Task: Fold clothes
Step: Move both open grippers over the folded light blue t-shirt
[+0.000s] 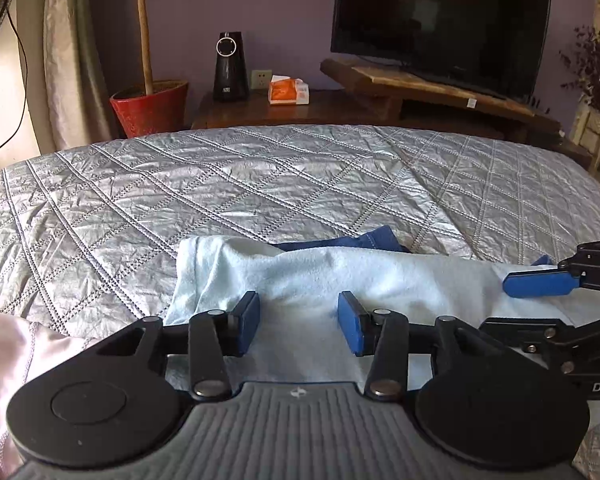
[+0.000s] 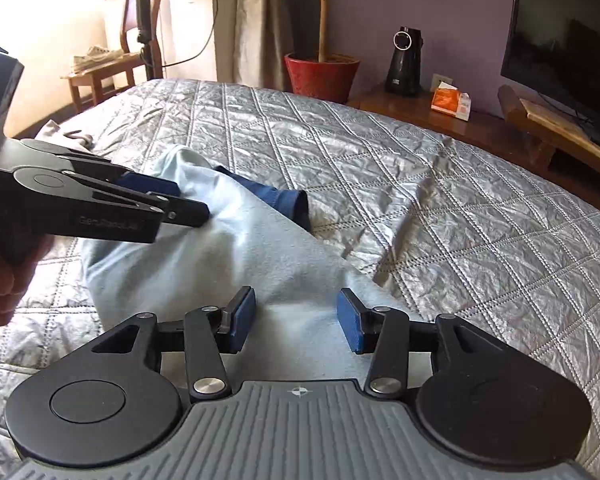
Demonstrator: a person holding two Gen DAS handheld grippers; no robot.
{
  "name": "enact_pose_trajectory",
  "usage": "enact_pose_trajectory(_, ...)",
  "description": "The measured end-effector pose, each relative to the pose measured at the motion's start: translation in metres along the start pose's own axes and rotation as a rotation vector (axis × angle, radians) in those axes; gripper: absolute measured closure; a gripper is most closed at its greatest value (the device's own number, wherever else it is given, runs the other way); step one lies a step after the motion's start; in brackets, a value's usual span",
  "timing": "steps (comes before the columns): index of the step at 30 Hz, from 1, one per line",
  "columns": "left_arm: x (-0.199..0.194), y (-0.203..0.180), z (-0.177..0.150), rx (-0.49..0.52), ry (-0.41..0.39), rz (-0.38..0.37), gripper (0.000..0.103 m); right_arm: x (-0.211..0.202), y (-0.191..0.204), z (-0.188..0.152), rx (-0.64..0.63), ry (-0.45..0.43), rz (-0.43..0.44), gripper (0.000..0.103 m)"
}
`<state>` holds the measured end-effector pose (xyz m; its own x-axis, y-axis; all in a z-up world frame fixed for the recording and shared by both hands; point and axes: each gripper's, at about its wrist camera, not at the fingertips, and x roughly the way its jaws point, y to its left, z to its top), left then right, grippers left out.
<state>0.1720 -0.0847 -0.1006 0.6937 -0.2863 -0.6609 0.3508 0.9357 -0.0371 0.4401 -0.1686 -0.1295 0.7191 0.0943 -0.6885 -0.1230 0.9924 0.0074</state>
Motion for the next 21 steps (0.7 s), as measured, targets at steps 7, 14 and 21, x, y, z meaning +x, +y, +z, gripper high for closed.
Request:
enact_pose_trajectory(7,-0.005,0.011,0.001,-0.051,-0.003,0.040,0.063,-0.026,-0.037,-0.020,0.163,0.031,-0.184,0.047)
enact_pose_trajectory(14,-0.007,0.013,0.002,-0.069,-0.010,0.059,0.059,0.006,0.004,0.017,0.122,-0.018,-0.024,0.050)
enact_pose_trajectory(21,-0.011,0.062,0.003,-0.324,0.015,0.169,0.047,0.004,-0.012,0.002,0.226,0.000,-0.212,0.047)
